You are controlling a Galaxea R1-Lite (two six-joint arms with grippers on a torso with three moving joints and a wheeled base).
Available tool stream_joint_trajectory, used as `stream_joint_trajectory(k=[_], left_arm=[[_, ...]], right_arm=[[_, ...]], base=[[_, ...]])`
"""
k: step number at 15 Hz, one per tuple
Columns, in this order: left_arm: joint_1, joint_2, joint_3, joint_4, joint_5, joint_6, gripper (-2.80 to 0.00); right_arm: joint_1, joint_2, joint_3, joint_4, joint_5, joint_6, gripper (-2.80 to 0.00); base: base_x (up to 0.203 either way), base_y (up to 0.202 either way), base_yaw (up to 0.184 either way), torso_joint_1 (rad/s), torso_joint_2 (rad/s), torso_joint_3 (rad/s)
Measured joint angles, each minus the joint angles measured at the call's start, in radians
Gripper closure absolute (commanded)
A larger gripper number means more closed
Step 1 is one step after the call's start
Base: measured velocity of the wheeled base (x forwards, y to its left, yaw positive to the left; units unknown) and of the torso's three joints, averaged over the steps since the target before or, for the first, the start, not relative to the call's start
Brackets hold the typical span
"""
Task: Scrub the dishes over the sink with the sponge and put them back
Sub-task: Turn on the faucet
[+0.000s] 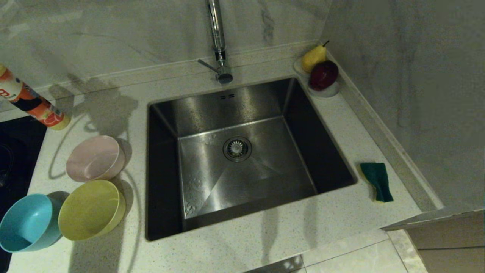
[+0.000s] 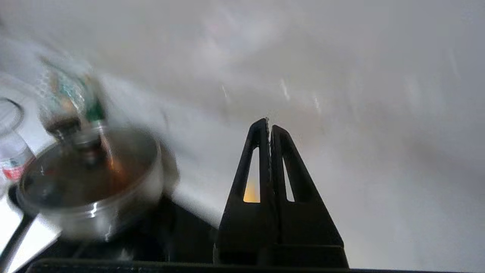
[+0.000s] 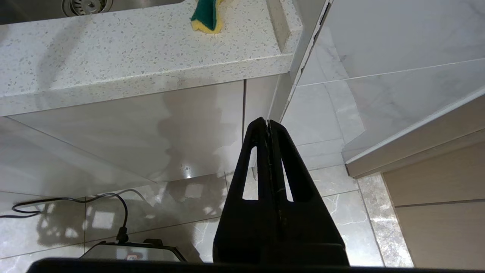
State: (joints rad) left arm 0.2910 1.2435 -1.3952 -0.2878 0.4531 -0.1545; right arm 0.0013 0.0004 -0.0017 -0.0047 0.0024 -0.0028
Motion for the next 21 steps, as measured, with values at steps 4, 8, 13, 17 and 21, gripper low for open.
stream_joint_trajectory(k=[4,8,13,17,21], left_arm=[[-0.050,-0.204,0.125,0.309,-0.256,0.035,0.00],[-0.132,-0.422,0.412,0.403,-0.462,0.170,0.00],[-0.178,-0.762,0.814,0.417,-0.496,0.239,0.00],[-0.203,-0.925,1.059,0.370,-0.473,0.220,0.00],[-0.251,-1.003,1.224,0.301,-0.454,0.206,0.00]], right_arm=[[0.000,0.000,0.000,0.001,0.000,0.000,0.00],[0.000,0.000,0.000,0.001,0.000,0.000,0.00],[0.000,0.000,0.000,0.001,0.000,0.000,0.00],[0.000,0.000,0.000,0.001,0.000,0.000,0.00],[0.000,0.000,0.000,0.001,0.000,0.000,0.00]], base=[[0.000,0.000,0.000,0.000,0.00,0.000],[0.000,0.000,0.000,0.000,0.00,0.000],[0.000,0.000,0.000,0.000,0.00,0.000],[0.000,0.000,0.000,0.000,0.00,0.000],[0.000,0.000,0.000,0.000,0.00,0.000]])
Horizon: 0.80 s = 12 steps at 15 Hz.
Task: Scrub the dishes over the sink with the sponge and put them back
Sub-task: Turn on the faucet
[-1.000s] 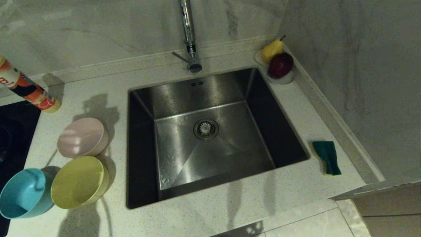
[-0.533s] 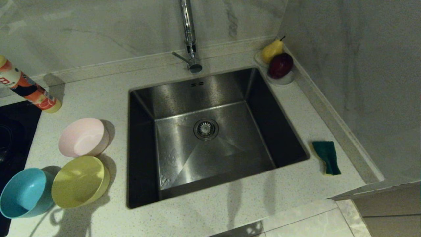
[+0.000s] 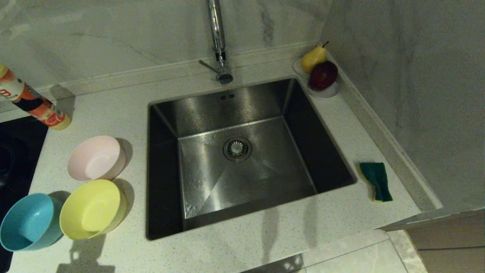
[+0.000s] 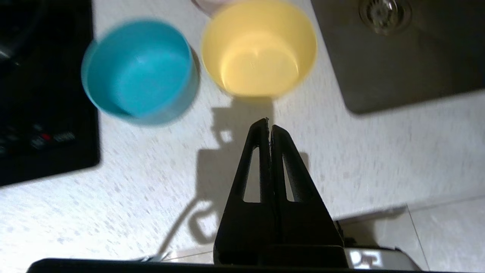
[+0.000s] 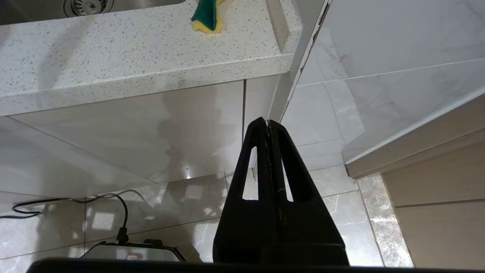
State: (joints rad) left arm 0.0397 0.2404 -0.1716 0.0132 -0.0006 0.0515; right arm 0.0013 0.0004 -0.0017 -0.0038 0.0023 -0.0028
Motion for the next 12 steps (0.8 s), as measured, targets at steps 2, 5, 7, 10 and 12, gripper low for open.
stream_joint_trajectory(k=[2,5,7,10,12], left_arm=[[-0.022,-0.069,0.044,0.003,0.003,0.007,0.00],[-0.038,-0.187,0.114,0.002,0.004,0.040,0.00],[-0.041,-0.221,0.155,0.000,0.001,0.040,0.00],[-0.042,-0.239,0.168,-0.008,0.002,0.038,0.00],[-0.043,-0.243,0.170,-0.016,0.003,0.035,0.00]], right_arm=[[0.000,0.000,0.000,0.000,0.000,0.000,0.00],[0.000,0.000,0.000,0.000,0.000,0.000,0.00],[0.000,0.000,0.000,0.000,0.000,0.000,0.00],[0.000,0.000,0.000,0.000,0.000,0.000,0.00],[0.000,0.000,0.000,0.000,0.000,0.000,0.00]], base=[[0.000,0.000,0.000,0.000,0.00,0.000],[0.000,0.000,0.000,0.000,0.00,0.000],[0.000,0.000,0.000,0.000,0.00,0.000],[0.000,0.000,0.000,0.000,0.00,0.000],[0.000,0.000,0.000,0.000,0.00,0.000]])
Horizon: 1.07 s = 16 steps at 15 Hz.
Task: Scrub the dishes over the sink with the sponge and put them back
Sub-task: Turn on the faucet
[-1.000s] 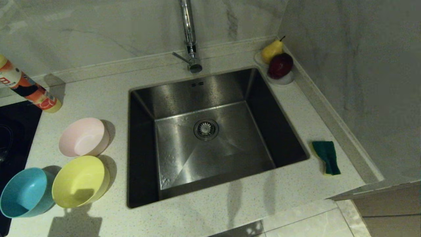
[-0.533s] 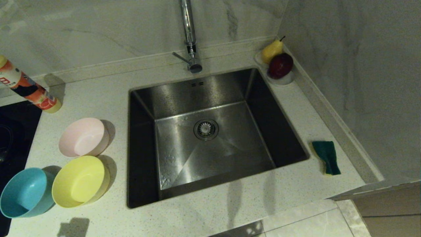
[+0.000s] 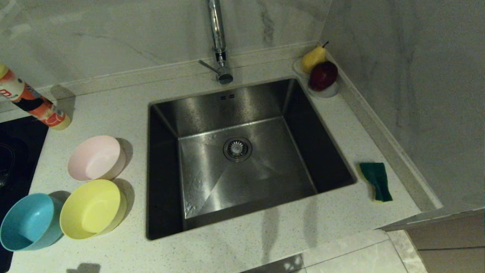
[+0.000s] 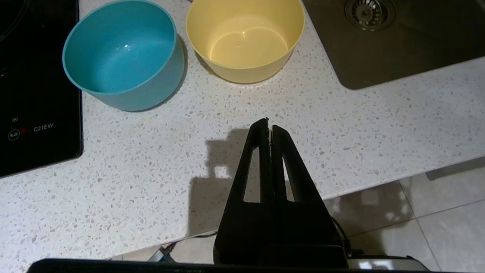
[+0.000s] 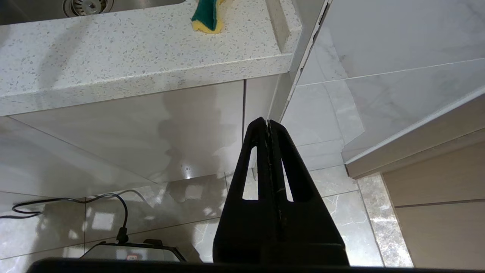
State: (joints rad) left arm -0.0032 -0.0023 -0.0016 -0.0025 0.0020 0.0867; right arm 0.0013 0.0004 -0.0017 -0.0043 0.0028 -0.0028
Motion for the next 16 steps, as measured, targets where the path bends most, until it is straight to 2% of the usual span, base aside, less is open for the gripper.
stream_joint_trajectory(k=[5,8,12,16], left_arm=[[0.000,-0.001,0.001,-0.008,0.003,-0.014,0.00],[0.000,-0.001,-0.006,-0.084,0.003,-0.017,0.00],[0.000,0.042,-0.236,-0.023,-0.041,-0.018,0.00],[0.000,0.273,-0.489,0.005,-0.133,-0.079,0.00]], right_arm=[[0.000,0.000,0.000,0.000,0.000,0.000,0.00],[0.000,0.000,0.000,0.000,0.000,0.000,0.00],[0.000,0.000,0.000,0.000,0.000,0.000,0.00],[0.000,0.000,0.000,0.000,0.000,0.000,0.00]], base=[[0.000,0.000,0.000,0.000,0.00,0.000],[0.000,0.000,0.000,0.000,0.00,0.000],[0.000,0.000,0.000,0.000,0.00,0.000],[0.000,0.000,0.000,0.000,0.00,0.000]])
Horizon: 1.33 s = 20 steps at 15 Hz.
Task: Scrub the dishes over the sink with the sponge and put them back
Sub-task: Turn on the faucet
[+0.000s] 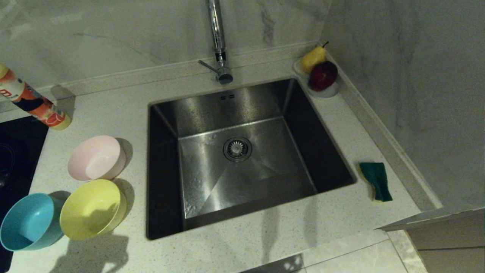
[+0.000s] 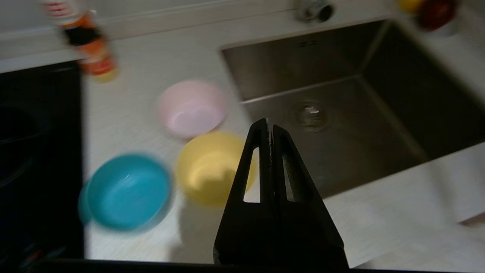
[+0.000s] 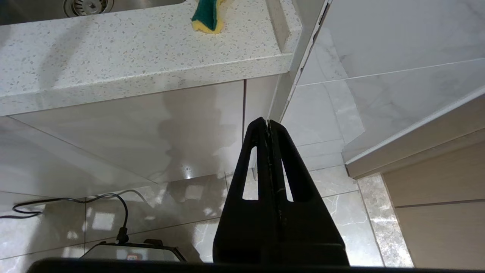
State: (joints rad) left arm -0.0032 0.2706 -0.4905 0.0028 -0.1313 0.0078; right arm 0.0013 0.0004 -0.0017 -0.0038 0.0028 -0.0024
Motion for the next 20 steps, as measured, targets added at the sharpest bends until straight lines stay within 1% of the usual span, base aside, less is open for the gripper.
stream_joint_trajectory(k=[5,7,10,13,15,17,18,20], left_arm=[[0.000,0.491,-0.368,0.001,-0.131,-0.153,0.00],[0.000,0.705,-0.545,-0.001,-0.189,-0.243,0.00],[-0.003,0.966,-0.736,-0.036,-0.260,-0.383,0.00],[-0.004,1.196,-0.864,-0.155,-0.283,-0.510,0.00],[-0.005,1.315,-0.935,-0.249,-0.289,-0.575,0.00],[-0.008,1.411,-0.997,-0.329,-0.291,-0.654,0.00],[-0.012,1.451,-1.024,-0.358,-0.291,-0.677,0.00],[-0.024,1.518,-1.071,-0.396,-0.291,-0.696,0.00]], right_arm=[[0.000,0.000,0.000,0.000,0.000,0.000,0.00],[0.000,0.000,0.000,0.000,0.000,0.000,0.00],[0.000,0.000,0.000,0.000,0.000,0.000,0.00],[0.000,0.000,0.000,0.000,0.000,0.000,0.00],[0.000,0.000,0.000,0.000,0.000,0.000,0.00],[0.000,0.000,0.000,0.000,0.000,0.000,0.00],[0.000,0.000,0.000,0.000,0.000,0.000,0.00],[0.000,0.000,0.000,0.000,0.000,0.000,0.00]], base=[[0.000,0.000,0.000,0.000,0.00,0.000],[0.000,0.000,0.000,0.000,0.00,0.000],[0.000,0.000,0.000,0.000,0.00,0.000],[0.000,0.000,0.000,0.000,0.00,0.000],[0.000,0.000,0.000,0.000,0.00,0.000],[0.000,0.000,0.000,0.000,0.00,0.000],[0.000,0.000,0.000,0.000,0.00,0.000],[0.000,0.000,0.000,0.000,0.00,0.000]])
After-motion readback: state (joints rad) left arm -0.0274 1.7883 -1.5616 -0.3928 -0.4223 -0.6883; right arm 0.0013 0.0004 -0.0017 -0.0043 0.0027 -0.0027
